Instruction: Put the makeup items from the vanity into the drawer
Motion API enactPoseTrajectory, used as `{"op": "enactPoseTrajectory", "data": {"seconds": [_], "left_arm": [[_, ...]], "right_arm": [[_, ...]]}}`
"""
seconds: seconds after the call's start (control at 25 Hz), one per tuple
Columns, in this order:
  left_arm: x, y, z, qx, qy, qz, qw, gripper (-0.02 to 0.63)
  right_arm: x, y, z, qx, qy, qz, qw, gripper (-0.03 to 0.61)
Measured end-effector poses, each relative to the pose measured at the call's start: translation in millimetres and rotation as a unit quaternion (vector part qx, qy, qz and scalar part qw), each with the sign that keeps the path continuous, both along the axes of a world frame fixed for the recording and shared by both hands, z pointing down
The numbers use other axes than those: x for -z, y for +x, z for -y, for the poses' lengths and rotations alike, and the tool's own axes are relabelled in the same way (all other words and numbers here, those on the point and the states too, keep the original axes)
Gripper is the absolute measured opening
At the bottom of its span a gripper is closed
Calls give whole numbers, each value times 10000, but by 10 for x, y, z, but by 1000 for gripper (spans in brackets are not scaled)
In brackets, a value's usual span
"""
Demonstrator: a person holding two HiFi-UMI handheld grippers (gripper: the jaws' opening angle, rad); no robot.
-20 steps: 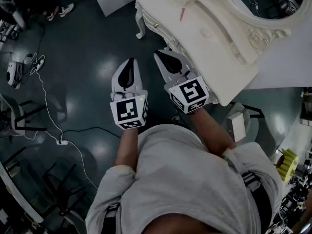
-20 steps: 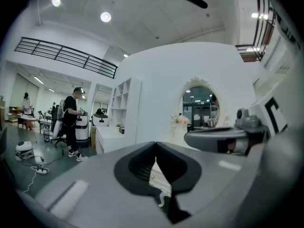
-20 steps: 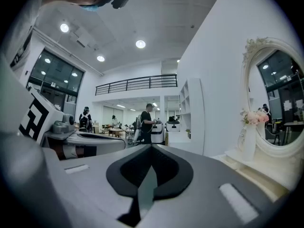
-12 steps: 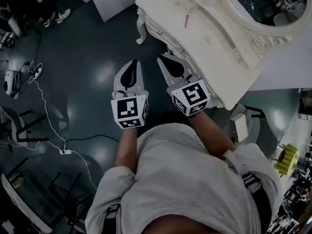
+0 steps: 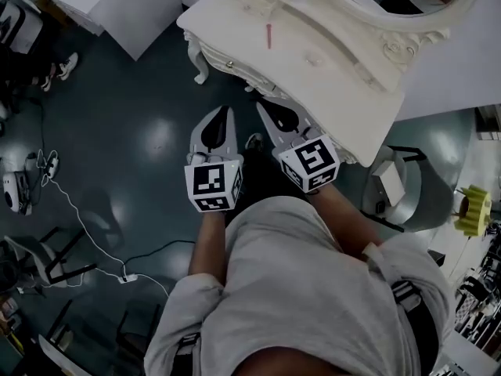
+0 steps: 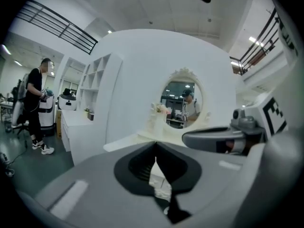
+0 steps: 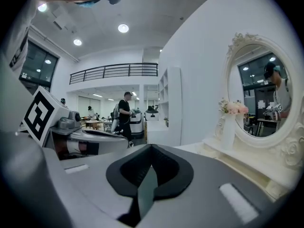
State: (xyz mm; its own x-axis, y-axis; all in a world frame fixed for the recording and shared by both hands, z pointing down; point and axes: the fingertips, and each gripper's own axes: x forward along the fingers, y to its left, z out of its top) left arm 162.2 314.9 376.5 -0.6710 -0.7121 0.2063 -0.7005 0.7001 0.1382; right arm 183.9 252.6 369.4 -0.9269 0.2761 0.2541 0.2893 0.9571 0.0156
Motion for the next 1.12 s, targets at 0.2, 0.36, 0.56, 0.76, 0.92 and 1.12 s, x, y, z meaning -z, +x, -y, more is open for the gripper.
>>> {"op": "enactPoseTrajectory", "data": {"seconds": [0.2, 0.36, 0.56, 0.76, 0.92, 1.12], "left_arm": [[-39, -345, 402, -418, -164, 11, 9990, 3], [-85, -751, 673, -658, -288, -103, 9974, 3], [-271, -1228, 1170, -987, -457, -401, 9933, 3], [-621, -1611, 1651, -1227, -750, -731, 9869, 3], [-789, -1828, 1882, -1254, -866, -920, 9840, 3], [-892, -2118, 2099, -1522, -1180, -897, 9772, 3]], "right_arm": [[-154, -314, 395, -207, -90, -205, 9995, 0], [-228, -659, 638, -354, -204, -352, 9985, -1], [-476, -1114, 1003, -478, -449, -783, 9948, -1], [-814, -1453, 1411, -553, -798, -1247, 9874, -1], [-1028, -1615, 1729, -717, -827, -1540, 9820, -2], [-1255, -1804, 1972, -1106, -1006, -1905, 9702, -1]]}}
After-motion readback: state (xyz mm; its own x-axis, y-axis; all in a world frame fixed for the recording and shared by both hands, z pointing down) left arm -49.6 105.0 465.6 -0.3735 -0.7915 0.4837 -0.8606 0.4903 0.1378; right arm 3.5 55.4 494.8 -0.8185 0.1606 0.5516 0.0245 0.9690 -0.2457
